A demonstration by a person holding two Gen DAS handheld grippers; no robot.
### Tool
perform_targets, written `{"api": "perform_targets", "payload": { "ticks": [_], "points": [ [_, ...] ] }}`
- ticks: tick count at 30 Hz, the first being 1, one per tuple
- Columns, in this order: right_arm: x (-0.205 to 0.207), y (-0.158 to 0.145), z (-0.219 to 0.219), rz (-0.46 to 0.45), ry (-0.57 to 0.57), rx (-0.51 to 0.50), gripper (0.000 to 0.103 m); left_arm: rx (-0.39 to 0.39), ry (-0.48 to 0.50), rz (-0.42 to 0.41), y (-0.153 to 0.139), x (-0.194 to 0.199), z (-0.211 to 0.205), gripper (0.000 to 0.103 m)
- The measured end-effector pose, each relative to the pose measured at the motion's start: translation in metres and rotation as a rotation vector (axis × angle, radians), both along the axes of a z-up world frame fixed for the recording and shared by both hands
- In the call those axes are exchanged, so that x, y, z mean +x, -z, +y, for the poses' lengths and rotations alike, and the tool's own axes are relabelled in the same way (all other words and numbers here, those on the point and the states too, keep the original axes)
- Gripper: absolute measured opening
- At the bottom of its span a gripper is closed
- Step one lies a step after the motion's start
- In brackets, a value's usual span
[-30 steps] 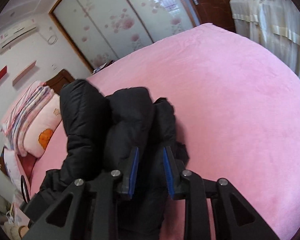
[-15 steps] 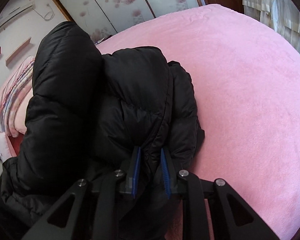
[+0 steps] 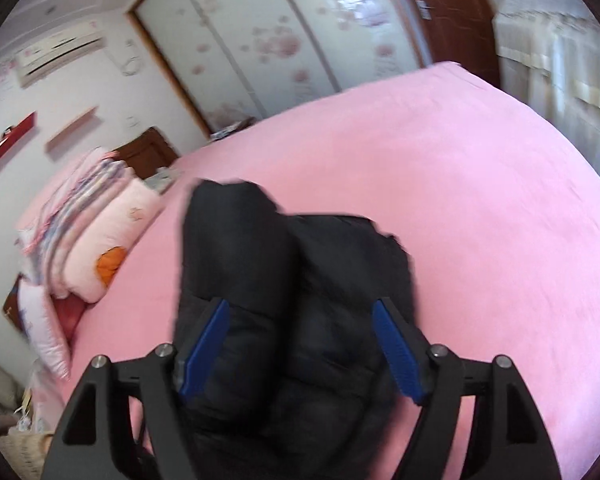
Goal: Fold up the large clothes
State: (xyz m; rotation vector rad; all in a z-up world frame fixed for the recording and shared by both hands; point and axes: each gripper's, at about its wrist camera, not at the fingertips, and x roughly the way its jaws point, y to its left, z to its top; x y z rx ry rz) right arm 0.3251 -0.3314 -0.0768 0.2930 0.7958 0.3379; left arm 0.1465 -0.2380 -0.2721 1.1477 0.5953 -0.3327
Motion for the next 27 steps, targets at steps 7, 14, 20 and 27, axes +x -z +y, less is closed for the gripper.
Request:
{"api": "perform_targets", "payload": {
  "ticks": [7,14,20,27],
  "points": [
    [0.038,0.003,0.041,0.091,-0.048,-0.079,0.075,-0.018,0.0,0.013,-0.01,0.011,0.019,0.074],
    [0.044,0.028,0.057,0.18,-0.124,-0.172,0.023,-0.025,0.022,0.025,-0.033,0.015,0.033,0.075],
    [0.029,0.031,0.044,0.158,-0.097,-0.218,0.016,-0.14,0.051,0.121,-0.054,0.01,0.044,0.075],
    [0.021,0.046,0.023,0.144,-0.04,-0.231,0.016,-0.427,0.015,0.271,-0.123,0.023,0.092,0.075]
  ]
}}
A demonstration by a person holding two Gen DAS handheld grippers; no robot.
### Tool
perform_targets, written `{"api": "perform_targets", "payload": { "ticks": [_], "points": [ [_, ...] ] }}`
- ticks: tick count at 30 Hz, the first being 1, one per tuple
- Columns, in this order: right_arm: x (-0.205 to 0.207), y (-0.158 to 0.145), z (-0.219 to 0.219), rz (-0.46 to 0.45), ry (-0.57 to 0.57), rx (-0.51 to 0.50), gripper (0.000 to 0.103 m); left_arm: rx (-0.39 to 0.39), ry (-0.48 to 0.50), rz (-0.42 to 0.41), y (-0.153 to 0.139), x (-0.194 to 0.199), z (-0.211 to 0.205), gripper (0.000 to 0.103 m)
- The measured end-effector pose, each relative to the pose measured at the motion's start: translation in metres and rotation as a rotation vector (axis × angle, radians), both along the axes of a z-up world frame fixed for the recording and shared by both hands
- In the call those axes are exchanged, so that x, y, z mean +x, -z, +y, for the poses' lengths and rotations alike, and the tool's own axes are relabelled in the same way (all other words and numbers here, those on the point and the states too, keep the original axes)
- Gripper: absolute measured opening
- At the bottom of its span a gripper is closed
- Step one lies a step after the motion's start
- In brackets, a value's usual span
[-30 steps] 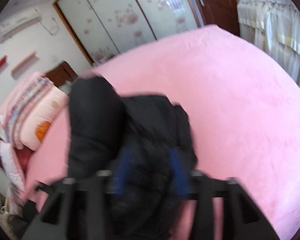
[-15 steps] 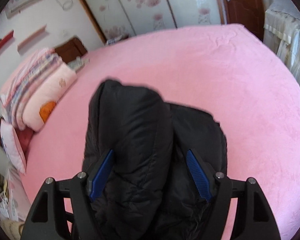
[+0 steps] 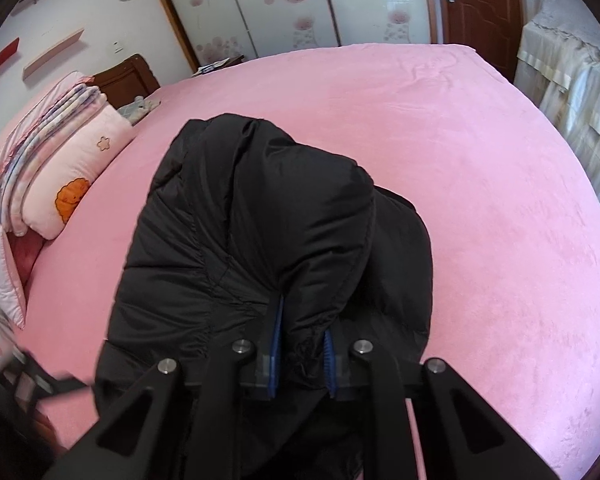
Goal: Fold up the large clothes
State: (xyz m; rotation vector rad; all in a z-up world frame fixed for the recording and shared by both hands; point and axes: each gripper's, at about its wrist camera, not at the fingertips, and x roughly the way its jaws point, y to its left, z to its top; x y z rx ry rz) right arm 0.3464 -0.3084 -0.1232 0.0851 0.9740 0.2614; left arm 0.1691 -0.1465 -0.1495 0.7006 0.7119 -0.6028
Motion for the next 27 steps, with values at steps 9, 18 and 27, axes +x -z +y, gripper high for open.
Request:
{"api": "perform_targets", "payload": {
  "ticks": [9,18,27],
  "points": [
    [-0.003,0.029,-0.011,-0.027,0.041,0.017,0.016,-0.317,-0.348,0.031,-0.043,0.093,0.045,0.075],
    [-0.017,0.061,-0.027,-0.075,0.128,0.101,0.019,-0.3,-0.585,0.127,0.029,0.173,0.043,0.077],
    [-0.025,0.096,-0.026,-0.138,0.198,0.133,0.02,-0.29,-0.625,0.128,0.062,0.188,0.059,0.088]
  ]
}}
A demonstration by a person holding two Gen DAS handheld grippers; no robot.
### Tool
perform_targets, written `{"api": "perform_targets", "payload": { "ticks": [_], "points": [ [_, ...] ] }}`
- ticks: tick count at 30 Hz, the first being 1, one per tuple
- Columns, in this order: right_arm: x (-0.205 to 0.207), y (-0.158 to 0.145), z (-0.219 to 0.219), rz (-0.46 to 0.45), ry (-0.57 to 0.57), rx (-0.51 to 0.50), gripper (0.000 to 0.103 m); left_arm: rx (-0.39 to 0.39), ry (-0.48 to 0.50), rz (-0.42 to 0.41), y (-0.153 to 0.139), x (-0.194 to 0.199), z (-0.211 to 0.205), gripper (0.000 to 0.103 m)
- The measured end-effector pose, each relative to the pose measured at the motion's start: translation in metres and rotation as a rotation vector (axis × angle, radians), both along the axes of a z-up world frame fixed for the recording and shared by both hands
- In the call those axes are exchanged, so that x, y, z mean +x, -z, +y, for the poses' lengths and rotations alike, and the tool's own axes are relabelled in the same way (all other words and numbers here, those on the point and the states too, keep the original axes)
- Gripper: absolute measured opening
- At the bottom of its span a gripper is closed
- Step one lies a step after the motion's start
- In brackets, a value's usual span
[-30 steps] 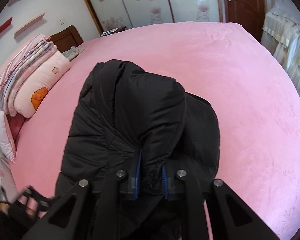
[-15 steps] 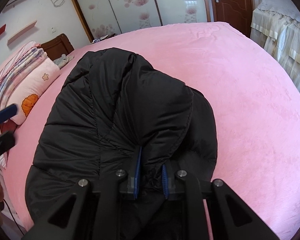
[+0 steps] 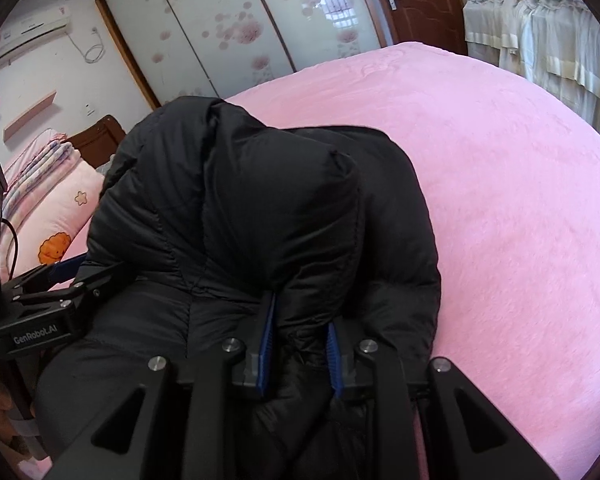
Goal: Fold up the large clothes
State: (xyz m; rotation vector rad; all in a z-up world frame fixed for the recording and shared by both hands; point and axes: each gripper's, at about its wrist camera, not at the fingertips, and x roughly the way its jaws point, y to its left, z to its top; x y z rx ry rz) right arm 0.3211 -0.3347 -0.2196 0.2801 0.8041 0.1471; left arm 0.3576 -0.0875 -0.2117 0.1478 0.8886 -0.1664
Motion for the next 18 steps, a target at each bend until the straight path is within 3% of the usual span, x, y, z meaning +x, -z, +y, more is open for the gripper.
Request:
{"api": "perform_targets", "payload": {
  "ticks": [8,18],
  "points": [
    [-0.002,0.018,-0.005,0.001,0.017,0.023,0.02,0.064,0.013,-0.056,0.019,0.001,-0.002,0.092],
    [0.005,0.024,-0.002,0.016,0.02,0.01,0.02,0.044,-0.015,-0.034,0.041,0.015,0.006,0.1]
  ]
}}
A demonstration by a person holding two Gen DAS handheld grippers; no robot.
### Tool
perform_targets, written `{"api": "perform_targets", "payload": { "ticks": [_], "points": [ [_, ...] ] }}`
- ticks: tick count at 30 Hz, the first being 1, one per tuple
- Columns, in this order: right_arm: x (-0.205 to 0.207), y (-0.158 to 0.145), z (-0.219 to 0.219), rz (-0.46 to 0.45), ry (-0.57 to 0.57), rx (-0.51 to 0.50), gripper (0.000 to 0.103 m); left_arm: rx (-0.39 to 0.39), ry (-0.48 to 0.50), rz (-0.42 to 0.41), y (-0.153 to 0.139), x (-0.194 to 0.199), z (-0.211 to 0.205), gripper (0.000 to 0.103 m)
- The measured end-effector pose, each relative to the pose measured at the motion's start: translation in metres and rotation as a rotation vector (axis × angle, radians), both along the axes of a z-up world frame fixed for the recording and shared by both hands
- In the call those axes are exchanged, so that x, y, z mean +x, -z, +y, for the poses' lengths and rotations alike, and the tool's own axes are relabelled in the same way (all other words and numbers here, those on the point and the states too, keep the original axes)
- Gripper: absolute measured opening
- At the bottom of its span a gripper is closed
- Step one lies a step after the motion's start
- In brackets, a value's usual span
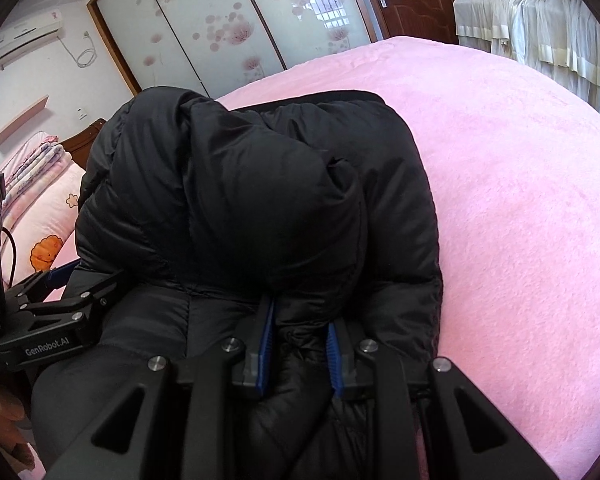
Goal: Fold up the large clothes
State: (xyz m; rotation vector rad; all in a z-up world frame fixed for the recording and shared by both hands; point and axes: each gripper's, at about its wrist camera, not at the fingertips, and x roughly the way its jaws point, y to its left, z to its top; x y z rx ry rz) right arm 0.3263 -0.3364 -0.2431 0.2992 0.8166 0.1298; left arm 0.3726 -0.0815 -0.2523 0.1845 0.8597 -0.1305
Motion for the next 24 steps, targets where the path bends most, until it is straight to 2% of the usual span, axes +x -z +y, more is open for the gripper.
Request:
{"api": "perform_targets", "payload": {
  "ticks": [15,20,24],
  "points": [
    [0.005,-0.002,0.003,0.005,0.004,-0.006,0.02,-0.023,-0.016,0.008,0.018,0.009,0.002,0.103],
    [0.01,-0.018,0.002,0.037,-0.022,-0.006,0.024,-0.029,-0.004,0.034,0.005,0.01,0.008,0.103],
    [0.014,-0.046,-0.002,0.085,-0.038,-0.005,0.027,-0.03,0.016,0.023,-0.012,0.006,0.007,0.101]
  ]
}}
